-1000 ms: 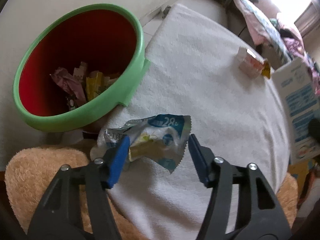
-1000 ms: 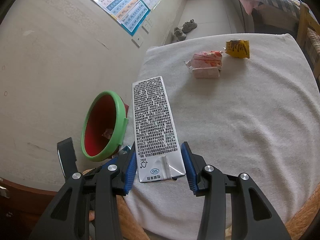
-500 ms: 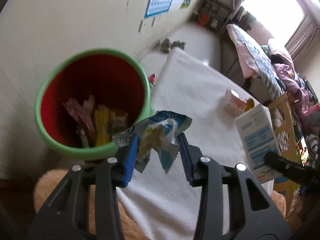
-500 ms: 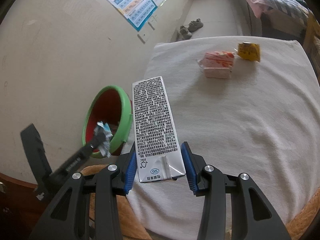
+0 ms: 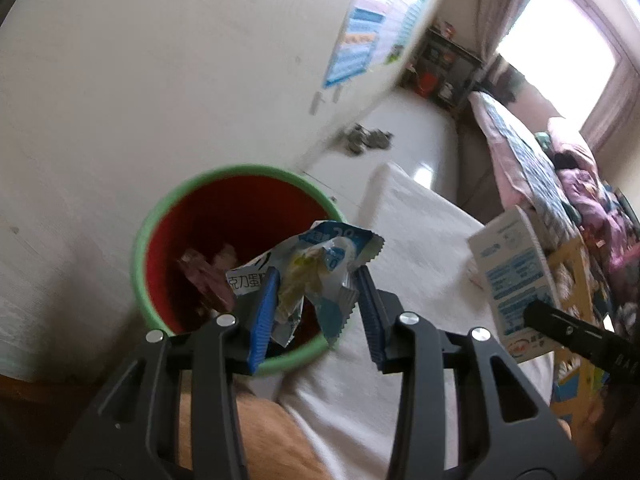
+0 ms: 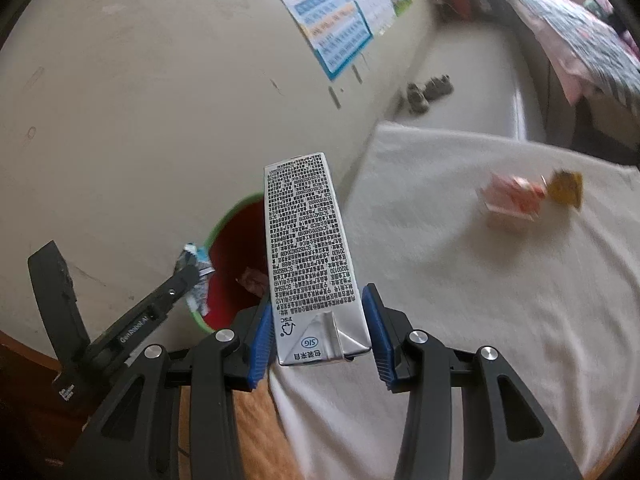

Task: Collect trash
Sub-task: 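Carry the milk carton and blue-white wrapper over the bin, then open both grippers over the bin to drop the carton and wrapper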

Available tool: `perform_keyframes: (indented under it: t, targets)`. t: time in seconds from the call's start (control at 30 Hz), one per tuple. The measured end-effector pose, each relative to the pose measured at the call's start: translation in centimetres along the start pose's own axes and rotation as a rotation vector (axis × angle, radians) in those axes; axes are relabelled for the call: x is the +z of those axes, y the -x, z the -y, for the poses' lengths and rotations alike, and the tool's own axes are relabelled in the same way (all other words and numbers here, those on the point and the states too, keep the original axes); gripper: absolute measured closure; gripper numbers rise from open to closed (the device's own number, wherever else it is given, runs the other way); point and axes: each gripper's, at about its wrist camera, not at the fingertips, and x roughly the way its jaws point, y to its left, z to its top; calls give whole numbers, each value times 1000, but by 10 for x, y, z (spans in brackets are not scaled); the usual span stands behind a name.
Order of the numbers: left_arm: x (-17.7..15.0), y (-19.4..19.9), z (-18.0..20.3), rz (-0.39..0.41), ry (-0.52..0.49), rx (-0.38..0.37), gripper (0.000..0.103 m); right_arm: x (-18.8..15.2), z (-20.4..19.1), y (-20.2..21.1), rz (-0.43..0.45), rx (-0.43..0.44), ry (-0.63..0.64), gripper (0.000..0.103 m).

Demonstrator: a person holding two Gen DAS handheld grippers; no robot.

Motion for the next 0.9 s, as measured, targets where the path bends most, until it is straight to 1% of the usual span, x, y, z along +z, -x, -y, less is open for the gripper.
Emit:
perform_keyframes:
  t: [0.1,0.2,0.43,0.57,0.7,0.73,0.83,0.9]
  targets:
    - [11,2,-22,10,49,12,65,8,-12,-12,-6,16,25,62]
    - [16,-2,-36,6,73,28,65,15,-26,-25,-3,34,55,62]
    - [12,-23,-51,-28,90,63,65,19,-59,-64,-44,46,154,62]
    - [10,-34,-67,-53,125,62,65,20,-72,-82,-62,42,188,62]
    - [7,-43,-73,-70,138,53,65,19,-82,-96,-87,41,209,61]
    - [8,-45,-76,-73,142,48,62,18,-84,-98,-91,40,212,60]
    - [6,-48,-82,-65,172,38,45,20,-88,-105,-106,43,221,59]
    - [8,-52,-83,-66,182,36,40,20,-89,-106,-106,48,223,59]
